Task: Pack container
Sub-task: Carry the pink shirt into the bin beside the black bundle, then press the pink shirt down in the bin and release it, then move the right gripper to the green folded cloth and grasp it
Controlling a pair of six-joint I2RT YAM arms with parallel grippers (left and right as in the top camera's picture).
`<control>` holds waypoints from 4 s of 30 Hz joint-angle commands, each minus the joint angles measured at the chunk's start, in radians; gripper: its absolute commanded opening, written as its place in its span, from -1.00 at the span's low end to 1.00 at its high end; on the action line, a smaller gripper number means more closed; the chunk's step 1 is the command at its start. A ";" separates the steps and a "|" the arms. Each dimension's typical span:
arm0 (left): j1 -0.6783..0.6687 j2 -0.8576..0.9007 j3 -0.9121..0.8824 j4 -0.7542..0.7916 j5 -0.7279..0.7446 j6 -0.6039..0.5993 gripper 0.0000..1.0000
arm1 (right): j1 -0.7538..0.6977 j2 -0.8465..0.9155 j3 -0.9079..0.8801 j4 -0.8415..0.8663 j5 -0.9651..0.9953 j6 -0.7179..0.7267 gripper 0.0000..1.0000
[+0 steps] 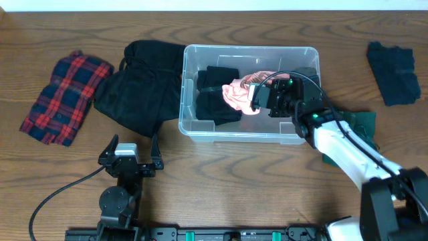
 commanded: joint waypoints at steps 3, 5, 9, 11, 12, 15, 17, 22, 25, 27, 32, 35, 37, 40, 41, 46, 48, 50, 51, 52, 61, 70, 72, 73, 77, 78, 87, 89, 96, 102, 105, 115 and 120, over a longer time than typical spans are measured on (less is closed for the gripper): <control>-0.002 -0.006 -0.019 -0.037 -0.029 0.013 0.96 | -0.029 0.103 0.019 0.082 0.042 -0.012 -0.97; -0.002 -0.006 -0.019 -0.037 -0.029 0.013 0.96 | -0.035 0.134 0.019 0.117 0.072 -0.012 -0.97; -0.002 -0.006 -0.019 -0.037 -0.029 0.013 0.96 | -0.037 0.158 0.019 0.135 0.097 -0.012 -0.83; -0.002 -0.006 -0.019 -0.037 -0.029 0.013 0.96 | -0.037 0.158 0.019 0.135 0.097 0.004 -0.34; -0.002 -0.006 -0.019 -0.037 -0.029 0.013 0.96 | -0.037 0.158 0.019 0.135 0.097 0.016 -0.14; -0.002 -0.006 -0.019 -0.037 -0.029 0.013 0.96 | -0.035 0.158 0.019 0.135 0.098 0.069 0.47; -0.002 -0.006 -0.019 -0.037 -0.029 0.013 0.96 | -0.035 0.151 0.019 0.135 0.097 0.132 0.72; -0.002 -0.006 -0.019 -0.037 -0.029 0.013 0.96 | -0.034 0.085 0.019 0.117 0.097 0.312 0.98; -0.002 -0.006 -0.019 -0.037 -0.029 0.013 0.96 | -0.027 0.005 0.019 0.054 0.097 0.341 0.99; -0.002 -0.006 -0.019 -0.037 -0.029 0.013 0.96 | -0.017 -0.067 0.019 -0.014 0.097 0.341 0.99; -0.002 -0.006 -0.019 -0.037 -0.029 0.013 0.96 | -0.002 -0.222 0.019 -0.150 0.097 0.343 0.99; -0.002 -0.006 -0.019 -0.037 -0.029 0.013 0.96 | -0.002 -0.263 0.019 -0.173 0.097 0.415 0.86; -0.002 -0.006 -0.019 -0.037 -0.029 0.013 0.96 | -0.002 -0.267 0.019 -0.163 0.097 0.478 -0.50; -0.002 -0.006 -0.019 -0.037 -0.029 0.013 0.96 | -0.003 -0.245 0.019 -0.124 0.097 0.629 -0.97; -0.002 -0.006 -0.019 -0.037 -0.029 0.013 0.96 | -0.003 -0.232 0.019 -0.105 0.097 0.705 -0.99; -0.002 -0.006 -0.019 -0.037 -0.029 0.013 0.96 | 0.000 -0.139 0.019 -0.040 0.096 0.941 -0.97; -0.002 -0.006 -0.019 -0.037 -0.029 0.013 0.96 | 0.002 -0.098 0.019 -0.040 0.095 0.955 -0.97; -0.002 -0.006 -0.019 -0.037 -0.029 0.013 0.96 | 0.007 -0.056 0.019 -0.044 0.081 0.959 -0.97; -0.002 -0.006 -0.019 -0.037 -0.029 0.013 0.96 | 0.010 -0.039 0.019 -0.048 0.078 0.966 -0.98; -0.002 -0.006 -0.019 -0.037 -0.029 0.013 0.96 | 0.012 -0.021 0.019 -0.055 0.078 0.969 -0.97; -0.002 -0.006 -0.019 -0.037 -0.029 0.013 0.96 | 0.013 0.022 0.019 -0.161 0.078 0.969 -0.98; -0.002 -0.006 -0.019 -0.037 -0.029 0.013 0.96 | 0.011 0.054 0.019 -0.178 0.079 0.969 -0.96; -0.002 -0.006 -0.019 -0.037 -0.029 0.013 0.96 | 0.011 0.074 0.019 -0.178 0.079 0.969 -0.95; -0.002 -0.006 -0.019 -0.037 -0.029 0.013 0.96 | 0.011 0.082 0.019 -0.177 0.079 0.969 -0.95; -0.002 -0.006 -0.019 -0.037 -0.029 0.013 0.96 | 0.011 0.132 0.019 -0.164 0.078 0.969 -0.95; -0.002 -0.006 -0.019 -0.037 -0.029 0.013 0.96 | 0.011 0.139 0.019 -0.159 0.078 0.969 -0.95; -0.002 -0.006 -0.019 -0.037 -0.029 0.013 0.96 | 0.011 0.153 0.019 -0.068 0.077 0.969 -0.89; -0.002 -0.006 -0.019 -0.037 -0.029 0.013 0.96 | 0.011 0.151 0.019 -0.039 0.070 0.969 -0.86; -0.002 -0.006 -0.019 -0.037 -0.029 0.014 0.96 | 0.011 0.151 0.019 -0.018 0.016 0.969 -0.67; -0.002 -0.006 -0.019 -0.037 -0.029 0.013 0.95 | 0.011 0.103 0.019 -0.092 -0.079 0.978 -0.44; -0.002 -0.006 -0.019 -0.037 -0.029 0.013 0.96 | 0.010 0.031 0.019 -0.137 -0.079 0.987 -0.29; -0.002 -0.006 -0.019 -0.037 -0.029 0.013 0.96 | -0.006 -0.375 0.019 -0.242 -0.009 0.988 0.07; -0.002 -0.006 -0.019 -0.037 -0.029 0.014 0.96 | -0.084 -0.586 0.019 -0.342 0.285 1.040 0.21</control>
